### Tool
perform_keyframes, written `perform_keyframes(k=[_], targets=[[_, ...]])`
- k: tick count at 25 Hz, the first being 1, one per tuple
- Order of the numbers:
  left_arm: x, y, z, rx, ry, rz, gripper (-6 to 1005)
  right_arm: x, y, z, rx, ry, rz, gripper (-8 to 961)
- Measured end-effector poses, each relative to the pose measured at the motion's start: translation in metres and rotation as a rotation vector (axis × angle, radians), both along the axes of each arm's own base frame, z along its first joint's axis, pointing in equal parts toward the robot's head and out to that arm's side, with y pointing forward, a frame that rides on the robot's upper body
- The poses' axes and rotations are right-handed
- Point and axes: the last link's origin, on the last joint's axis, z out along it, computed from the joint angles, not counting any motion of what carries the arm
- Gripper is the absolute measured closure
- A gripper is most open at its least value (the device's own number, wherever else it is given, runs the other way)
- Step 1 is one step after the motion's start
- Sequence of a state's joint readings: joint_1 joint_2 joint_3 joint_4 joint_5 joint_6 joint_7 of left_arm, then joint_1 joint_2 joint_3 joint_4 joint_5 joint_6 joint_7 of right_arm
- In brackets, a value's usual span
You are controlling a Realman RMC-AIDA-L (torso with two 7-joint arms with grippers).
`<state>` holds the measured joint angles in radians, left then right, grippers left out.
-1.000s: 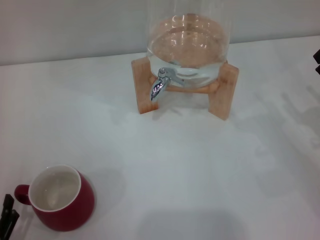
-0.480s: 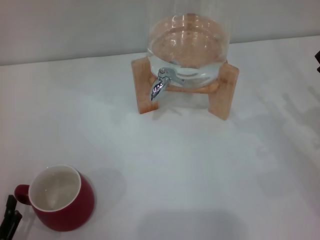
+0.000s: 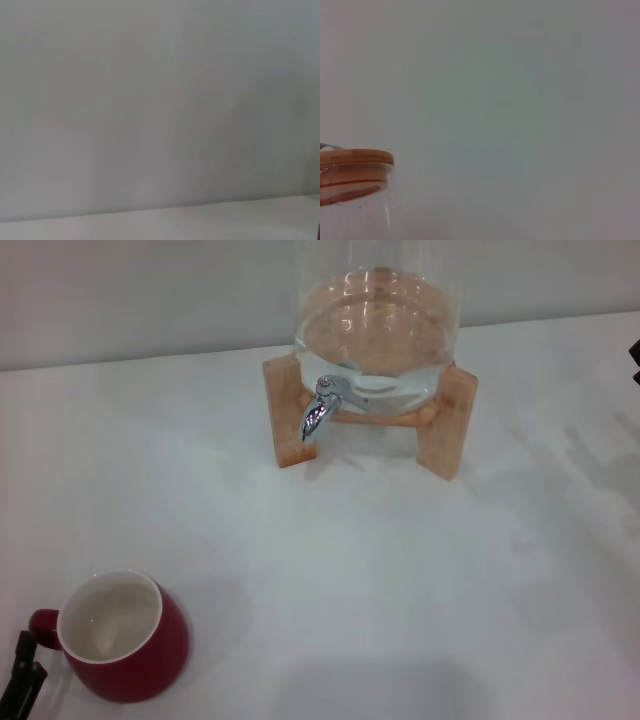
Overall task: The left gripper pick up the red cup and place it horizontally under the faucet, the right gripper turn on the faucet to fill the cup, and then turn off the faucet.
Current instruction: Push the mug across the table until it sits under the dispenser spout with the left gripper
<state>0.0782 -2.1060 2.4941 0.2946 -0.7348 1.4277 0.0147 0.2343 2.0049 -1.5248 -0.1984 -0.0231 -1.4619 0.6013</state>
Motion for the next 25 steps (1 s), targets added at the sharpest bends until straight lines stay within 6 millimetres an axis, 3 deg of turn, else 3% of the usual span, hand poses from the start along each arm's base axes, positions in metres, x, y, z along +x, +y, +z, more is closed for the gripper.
perform_keyframes(k=[25], targets=[[-0.003, 0.0014, -0.0011, -0.025, 0.007, 0.005, 131, -0.0007, -0.0002, -0.0002, -0.002, -0.002, 0.004, 96]])
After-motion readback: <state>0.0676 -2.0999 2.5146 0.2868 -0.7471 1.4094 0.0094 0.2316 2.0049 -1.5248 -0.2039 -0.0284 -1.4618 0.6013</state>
